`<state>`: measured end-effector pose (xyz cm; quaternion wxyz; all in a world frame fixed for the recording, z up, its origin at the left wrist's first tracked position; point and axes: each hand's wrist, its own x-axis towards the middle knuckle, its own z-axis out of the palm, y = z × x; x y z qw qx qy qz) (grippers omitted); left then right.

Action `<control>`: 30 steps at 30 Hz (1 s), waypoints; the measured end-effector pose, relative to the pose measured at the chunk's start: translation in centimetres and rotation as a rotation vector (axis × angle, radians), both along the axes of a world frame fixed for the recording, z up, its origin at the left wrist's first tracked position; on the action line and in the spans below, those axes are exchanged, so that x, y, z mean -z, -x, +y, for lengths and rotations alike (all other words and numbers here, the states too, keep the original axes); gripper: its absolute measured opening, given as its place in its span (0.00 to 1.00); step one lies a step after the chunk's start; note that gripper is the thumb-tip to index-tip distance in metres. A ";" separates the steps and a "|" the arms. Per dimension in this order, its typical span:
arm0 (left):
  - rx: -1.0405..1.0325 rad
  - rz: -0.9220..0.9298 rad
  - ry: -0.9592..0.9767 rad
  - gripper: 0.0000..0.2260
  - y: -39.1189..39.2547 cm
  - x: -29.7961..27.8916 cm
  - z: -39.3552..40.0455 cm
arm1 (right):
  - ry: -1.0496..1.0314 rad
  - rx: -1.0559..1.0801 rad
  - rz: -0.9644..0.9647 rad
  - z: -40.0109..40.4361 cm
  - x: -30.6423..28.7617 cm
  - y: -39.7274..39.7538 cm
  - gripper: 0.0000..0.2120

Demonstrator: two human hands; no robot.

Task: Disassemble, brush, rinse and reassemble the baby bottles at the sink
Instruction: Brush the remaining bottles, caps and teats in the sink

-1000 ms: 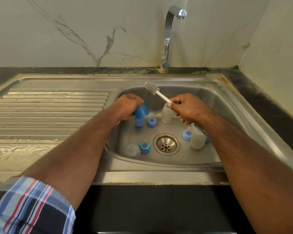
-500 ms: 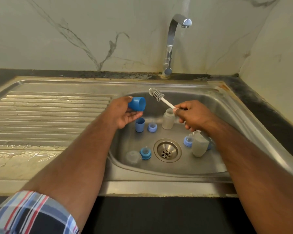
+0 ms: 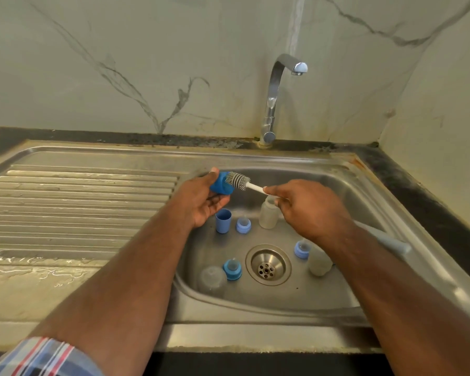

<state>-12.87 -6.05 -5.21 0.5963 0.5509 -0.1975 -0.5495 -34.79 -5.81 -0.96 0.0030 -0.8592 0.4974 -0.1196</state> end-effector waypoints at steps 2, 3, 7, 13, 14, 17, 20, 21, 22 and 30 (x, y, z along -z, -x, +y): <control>-0.010 -0.026 0.011 0.19 0.1 0.0 -0.1 | 0.027 0.010 0.073 0.0 -0.2 -0.5 0.20; -0.018 -0.027 0.017 0.19 0.1 0.0 0.0 | 0.034 0.011 0.096 0.1 -0.1 -0.8 0.21; -0.011 0.005 0.048 0.17 0.3 -0.2 0.0 | 0.019 -0.029 0.139 0.5 -0.1 -1.5 0.21; 0.009 0.037 0.098 0.16 1.4 -0.7 -0.1 | 0.038 0.045 0.136 0.5 0.2 -1.7 0.26; 0.000 0.028 0.106 0.16 1.4 -0.7 -0.1 | 0.024 0.045 0.116 0.5 0.2 -1.7 0.26; -0.017 0.027 0.139 0.14 1.1 -0.9 -0.1 | -0.092 -0.010 -0.006 0.5 0.3 -1.9 0.22; -0.028 0.043 0.156 0.15 0.9 -0.9 0.0 | -0.129 -0.038 -0.112 0.4 0.2 -1.4 0.19; -0.029 0.050 0.161 0.15 0.9 -0.9 0.0 | -0.110 -0.027 -0.116 0.4 0.0 -1.2 0.19; -0.026 0.054 0.169 0.15 1.1 -0.9 0.0 | -0.084 -0.007 -0.101 0.4 0.0 -1.1 0.20; 0.000 0.006 0.222 0.14 0.9 -0.8 0.0 | -0.184 -0.009 -0.117 0.5 0.3 -1.8 0.21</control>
